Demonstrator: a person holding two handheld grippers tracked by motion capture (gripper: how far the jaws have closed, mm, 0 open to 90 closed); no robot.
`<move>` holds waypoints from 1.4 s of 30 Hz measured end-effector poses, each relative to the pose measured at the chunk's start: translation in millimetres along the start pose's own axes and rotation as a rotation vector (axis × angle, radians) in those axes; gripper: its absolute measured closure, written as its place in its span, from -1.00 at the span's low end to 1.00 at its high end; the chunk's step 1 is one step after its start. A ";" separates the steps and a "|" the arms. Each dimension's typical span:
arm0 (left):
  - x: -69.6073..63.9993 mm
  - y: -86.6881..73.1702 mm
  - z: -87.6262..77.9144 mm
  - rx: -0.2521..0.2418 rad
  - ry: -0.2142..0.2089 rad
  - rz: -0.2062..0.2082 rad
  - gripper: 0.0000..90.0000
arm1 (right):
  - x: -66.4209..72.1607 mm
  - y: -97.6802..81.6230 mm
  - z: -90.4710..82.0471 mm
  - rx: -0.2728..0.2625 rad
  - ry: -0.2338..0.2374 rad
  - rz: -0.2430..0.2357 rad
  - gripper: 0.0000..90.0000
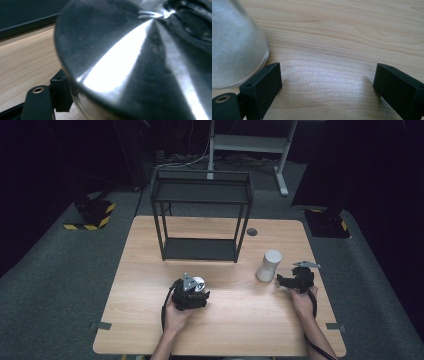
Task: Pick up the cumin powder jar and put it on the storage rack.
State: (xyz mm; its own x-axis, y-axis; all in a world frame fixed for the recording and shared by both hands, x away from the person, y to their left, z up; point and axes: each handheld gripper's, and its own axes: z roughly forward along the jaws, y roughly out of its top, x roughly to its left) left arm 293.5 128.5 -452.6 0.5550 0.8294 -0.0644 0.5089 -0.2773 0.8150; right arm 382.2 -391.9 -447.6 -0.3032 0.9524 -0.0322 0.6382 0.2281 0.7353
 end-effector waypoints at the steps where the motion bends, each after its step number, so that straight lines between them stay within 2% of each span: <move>1: -0.5 0.0 -0.1 -0.001 0.001 0.004 -0.40 | 0.0 0.0 0.0 0.000 0.000 0.000 -0.83; 12: -5.0 -1.4 -0.7 -0.011 0.018 0.022 -0.33 | 0.0 0.0 0.0 0.000 0.000 0.000 -0.83; 24: -6.1 -2.3 -2.1 -0.016 0.022 0.014 -0.32 | 0.0 0.0 0.0 0.000 0.000 0.000 -0.83; 30: -7.5 1.1 -6.3 -0.018 0.028 0.024 -0.32 | 0.0 0.0 0.0 0.000 0.000 0.000 -0.83; 42: -8.1 11.4 -16.1 -0.037 0.008 0.043 -0.32 | -0.1 0.0 0.0 0.000 0.001 0.000 -0.83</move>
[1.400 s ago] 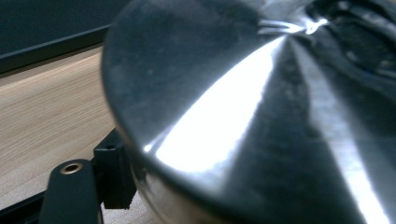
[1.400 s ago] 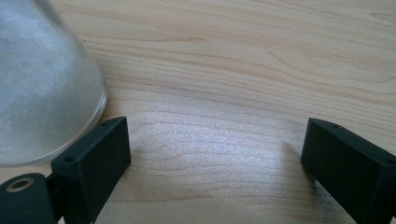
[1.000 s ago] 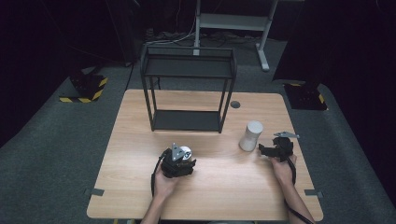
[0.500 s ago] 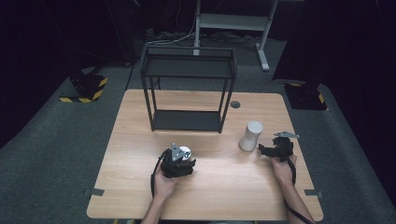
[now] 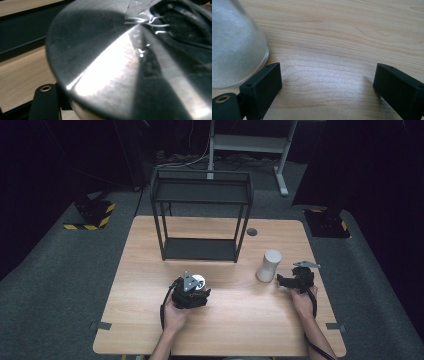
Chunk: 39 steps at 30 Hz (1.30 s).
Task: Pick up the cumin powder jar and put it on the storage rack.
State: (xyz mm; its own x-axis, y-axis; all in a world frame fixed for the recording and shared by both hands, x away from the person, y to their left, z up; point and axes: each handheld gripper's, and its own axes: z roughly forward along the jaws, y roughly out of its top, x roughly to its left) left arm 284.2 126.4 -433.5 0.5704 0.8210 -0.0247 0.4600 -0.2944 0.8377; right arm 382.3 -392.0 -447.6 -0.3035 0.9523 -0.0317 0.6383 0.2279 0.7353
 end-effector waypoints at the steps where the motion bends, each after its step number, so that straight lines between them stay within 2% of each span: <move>1: 0.1 1.6 -0.5 0.000 -0.002 0.003 -0.32 | 0.0 0.0 0.0 0.000 0.000 0.000 -0.83; 8: 0.8 12.1 -8.7 0.004 -0.031 0.025 -0.32 | -0.1 -0.1 0.0 0.000 0.000 0.000 -0.83; 12: 4.6 19.4 -15.6 0.001 -0.051 0.024 -0.32 | -0.1 -0.1 0.0 0.000 0.000 0.000 -0.83; 20: 11.2 32.7 -28.5 -0.029 -0.082 0.018 -0.32 | -0.1 -0.1 0.0 0.000 0.000 0.000 -0.83; 24: 13.7 43.9 -34.3 -0.042 -0.099 0.030 -0.32 | -0.2 -0.1 0.0 -0.001 0.001 0.000 -0.82; 30: 19.1 53.3 -38.5 -0.057 -0.132 0.032 -0.32 | -0.3 -0.1 0.0 -0.001 0.001 0.001 -0.82; 39: 24.2 64.6 -41.5 -0.043 -0.160 0.038 -0.32 | -0.4 -0.1 0.0 -0.001 0.002 0.001 -0.82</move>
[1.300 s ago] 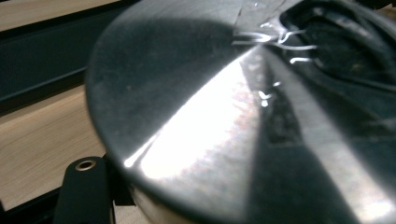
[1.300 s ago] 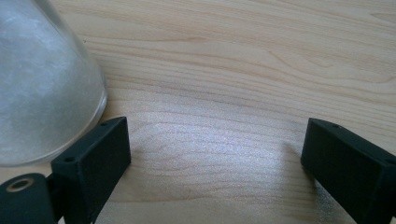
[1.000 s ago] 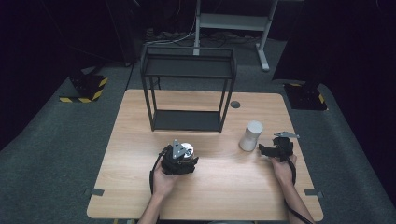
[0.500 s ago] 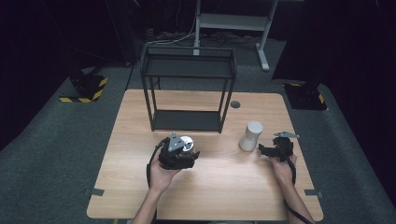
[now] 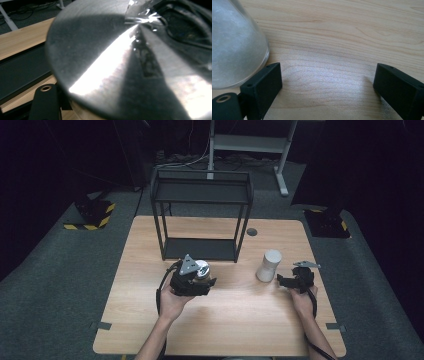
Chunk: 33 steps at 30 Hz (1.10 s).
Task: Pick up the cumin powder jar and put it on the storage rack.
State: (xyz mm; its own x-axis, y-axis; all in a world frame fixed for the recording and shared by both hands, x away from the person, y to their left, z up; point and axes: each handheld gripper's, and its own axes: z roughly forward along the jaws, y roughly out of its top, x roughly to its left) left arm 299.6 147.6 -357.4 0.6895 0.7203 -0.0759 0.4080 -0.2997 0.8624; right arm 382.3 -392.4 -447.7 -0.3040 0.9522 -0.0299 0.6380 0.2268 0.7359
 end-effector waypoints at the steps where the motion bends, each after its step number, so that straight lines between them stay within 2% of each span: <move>1: 0.7 0.9 -0.4 -0.001 -0.004 0.000 -0.32 | 0.0 0.0 0.0 0.000 0.000 0.000 -0.82; 9: 4.2 12.0 -4.2 -0.002 -0.025 0.006 -0.32 | 0.0 0.0 0.0 0.000 0.000 0.001 -0.82; 15: 4.8 22.1 -10.1 -0.014 -0.022 0.015 -0.32 | -0.1 0.0 0.0 0.000 0.000 0.001 -0.82; 25: 7.1 45.5 -22.6 -0.028 -0.019 0.033 -0.32 | -0.2 -0.1 0.0 0.000 0.001 0.001 -0.82; 33: 14.6 64.2 -34.0 -0.050 -0.024 0.024 -0.32 | -0.3 -0.2 0.0 -0.001 0.000 -0.001 -0.82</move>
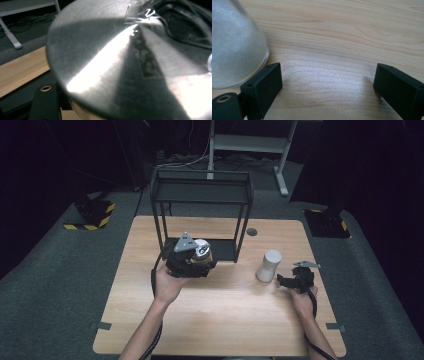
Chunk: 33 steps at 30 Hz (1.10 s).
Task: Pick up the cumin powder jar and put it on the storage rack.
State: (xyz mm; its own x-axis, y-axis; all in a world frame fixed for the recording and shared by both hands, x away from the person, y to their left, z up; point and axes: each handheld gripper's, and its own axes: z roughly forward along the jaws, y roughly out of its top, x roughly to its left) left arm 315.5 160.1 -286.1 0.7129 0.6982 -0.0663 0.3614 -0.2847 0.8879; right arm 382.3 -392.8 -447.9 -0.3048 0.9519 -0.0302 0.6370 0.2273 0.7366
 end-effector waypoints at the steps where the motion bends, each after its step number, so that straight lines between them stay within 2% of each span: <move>1: 0.8 2.6 -1.4 -0.001 0.001 0.000 -0.32 | 0.0 0.0 0.0 0.000 0.000 0.000 -0.82; 11: 5.7 26.0 -13.1 -0.021 0.017 0.009 -0.32 | -0.1 0.0 0.0 0.000 0.000 0.000 -0.82; 18: 11.2 48.2 -18.6 -0.018 0.048 0.016 -0.32 | -0.3 -0.1 -0.1 0.000 0.002 0.003 -0.82; 24: 15.6 60.4 -24.3 -0.031 0.061 0.015 -0.32 | -0.3 -0.1 -0.1 0.000 0.002 0.003 -0.82; 33: 15.9 78.6 -28.2 -0.045 0.113 0.020 -0.32 | -0.7 -0.2 -0.1 -0.001 0.004 0.005 -0.82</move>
State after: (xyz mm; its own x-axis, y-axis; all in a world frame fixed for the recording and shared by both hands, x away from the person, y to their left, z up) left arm 338.3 167.4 -204.5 0.6462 0.7632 0.0015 0.3185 -0.2715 0.9082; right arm 382.3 -393.5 -447.9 -0.3044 0.9522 -0.0243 0.6379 0.2227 0.7372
